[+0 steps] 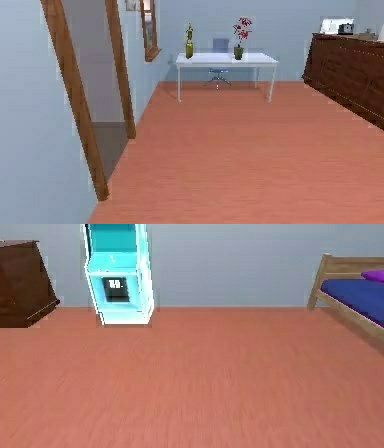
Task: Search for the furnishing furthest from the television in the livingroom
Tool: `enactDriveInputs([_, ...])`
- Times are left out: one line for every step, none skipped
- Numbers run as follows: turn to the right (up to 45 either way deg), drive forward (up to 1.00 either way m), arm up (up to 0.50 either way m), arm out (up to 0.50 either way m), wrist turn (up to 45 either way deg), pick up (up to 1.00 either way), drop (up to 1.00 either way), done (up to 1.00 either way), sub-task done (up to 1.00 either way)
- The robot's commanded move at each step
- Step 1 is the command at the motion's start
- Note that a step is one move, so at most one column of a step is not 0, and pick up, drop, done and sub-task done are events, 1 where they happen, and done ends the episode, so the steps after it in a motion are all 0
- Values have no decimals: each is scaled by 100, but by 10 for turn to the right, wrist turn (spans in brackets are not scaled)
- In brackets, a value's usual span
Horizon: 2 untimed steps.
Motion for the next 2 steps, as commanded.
enactDriveInputs([-120,0,0,0,0,0,0,0,0])
enactDriveInputs([0,100,0,0,0,0,0,0,0])
